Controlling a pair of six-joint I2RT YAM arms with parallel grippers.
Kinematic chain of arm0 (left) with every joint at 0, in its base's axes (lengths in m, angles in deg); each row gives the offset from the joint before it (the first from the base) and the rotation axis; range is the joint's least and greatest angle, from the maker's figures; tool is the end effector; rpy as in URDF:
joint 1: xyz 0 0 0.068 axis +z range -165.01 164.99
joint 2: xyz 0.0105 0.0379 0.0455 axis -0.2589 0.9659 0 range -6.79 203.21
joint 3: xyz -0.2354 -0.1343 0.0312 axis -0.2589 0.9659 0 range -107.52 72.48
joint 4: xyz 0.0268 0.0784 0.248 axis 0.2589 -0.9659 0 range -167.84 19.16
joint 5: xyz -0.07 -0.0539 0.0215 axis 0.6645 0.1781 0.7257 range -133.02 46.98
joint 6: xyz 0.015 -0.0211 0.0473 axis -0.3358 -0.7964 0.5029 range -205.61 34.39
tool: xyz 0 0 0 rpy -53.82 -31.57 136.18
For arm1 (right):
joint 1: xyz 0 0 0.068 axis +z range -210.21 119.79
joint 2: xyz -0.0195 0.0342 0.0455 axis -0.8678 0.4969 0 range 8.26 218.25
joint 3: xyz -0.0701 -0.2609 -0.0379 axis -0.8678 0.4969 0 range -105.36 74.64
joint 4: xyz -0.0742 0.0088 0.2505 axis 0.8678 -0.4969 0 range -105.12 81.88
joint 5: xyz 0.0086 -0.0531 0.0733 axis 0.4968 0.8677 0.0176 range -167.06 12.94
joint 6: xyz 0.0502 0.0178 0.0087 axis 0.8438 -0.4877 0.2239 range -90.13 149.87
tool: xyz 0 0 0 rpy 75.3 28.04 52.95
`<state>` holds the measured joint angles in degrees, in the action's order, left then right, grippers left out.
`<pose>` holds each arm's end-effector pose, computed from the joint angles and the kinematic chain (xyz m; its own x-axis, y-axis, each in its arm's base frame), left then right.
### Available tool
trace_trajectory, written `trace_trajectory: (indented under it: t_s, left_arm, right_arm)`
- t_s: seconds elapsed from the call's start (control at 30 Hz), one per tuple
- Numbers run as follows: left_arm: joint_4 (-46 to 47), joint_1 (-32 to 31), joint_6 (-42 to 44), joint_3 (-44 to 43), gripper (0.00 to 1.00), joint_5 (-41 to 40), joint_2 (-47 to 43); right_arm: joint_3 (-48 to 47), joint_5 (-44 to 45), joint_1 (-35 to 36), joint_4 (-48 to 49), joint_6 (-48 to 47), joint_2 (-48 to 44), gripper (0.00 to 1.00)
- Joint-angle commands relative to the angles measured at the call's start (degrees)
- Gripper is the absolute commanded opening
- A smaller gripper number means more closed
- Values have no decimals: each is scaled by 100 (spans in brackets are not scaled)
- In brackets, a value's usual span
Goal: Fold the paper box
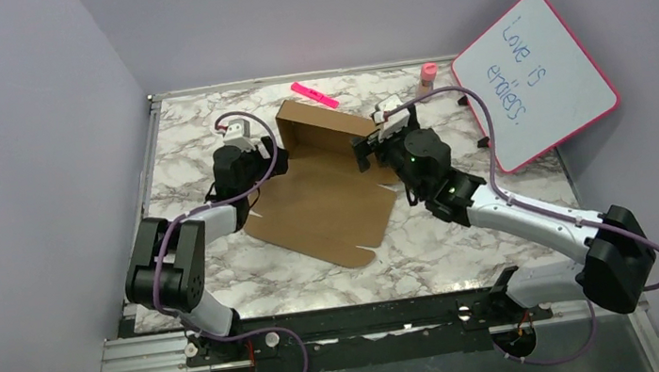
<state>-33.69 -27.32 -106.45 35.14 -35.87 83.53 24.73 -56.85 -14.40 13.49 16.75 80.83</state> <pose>0.3136 -0.0730 0.1882 -0.3661 -0.2813 -0.8870 0.2124 0.9028 -0.3740 0.2162 0.2048 0.3243 0.0854 -0.2177 -0.9723 -0.4238 0.8752 -0.2332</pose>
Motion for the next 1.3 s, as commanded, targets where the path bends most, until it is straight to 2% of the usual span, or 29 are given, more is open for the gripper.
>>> trace_trajectory:
  t_s: [0.0, 0.13, 0.3, 0.53, 0.83, 0.97, 1.07, 1.27]
  left_arm:
    - [149, 80, 207, -373, 85, 701, 304]
    - [297, 78, 247, -492, 85, 847, 532]
    - [481, 80, 331, -698, 85, 970, 848]
    - [776, 70, 412, -1043, 83, 939, 1353]
    - [1404, -131, 770, -1187, 71, 533, 1652]
    - [1873, -161, 935, -1119, 59, 391, 1777]
    - [2169, -179, 996, -1105, 43, 397, 1863]
    - [2597, -255, 1042, -967, 18, 347, 1881]
  right_arm:
    - [167, 890, 37, -1113, 2135, -355, 100]
    - [645, 1076, 41, -1029, 2605, -778, 100]
    - [621, 1266, 42, -1421, 3085, -1025, 100]
    - [993, 1307, 40, -1054, 3192, -1205, 100]
    - [1186, 1460, 42, -820, 3040, -1168, 100]
    - [1234, 1413, 36, -764, 2993, -1155, 100]
    - [1259, 1391, 41, -756, 2975, -1142, 100]
    - [1274, 1389, 43, -713, 2906, -1132, 100]
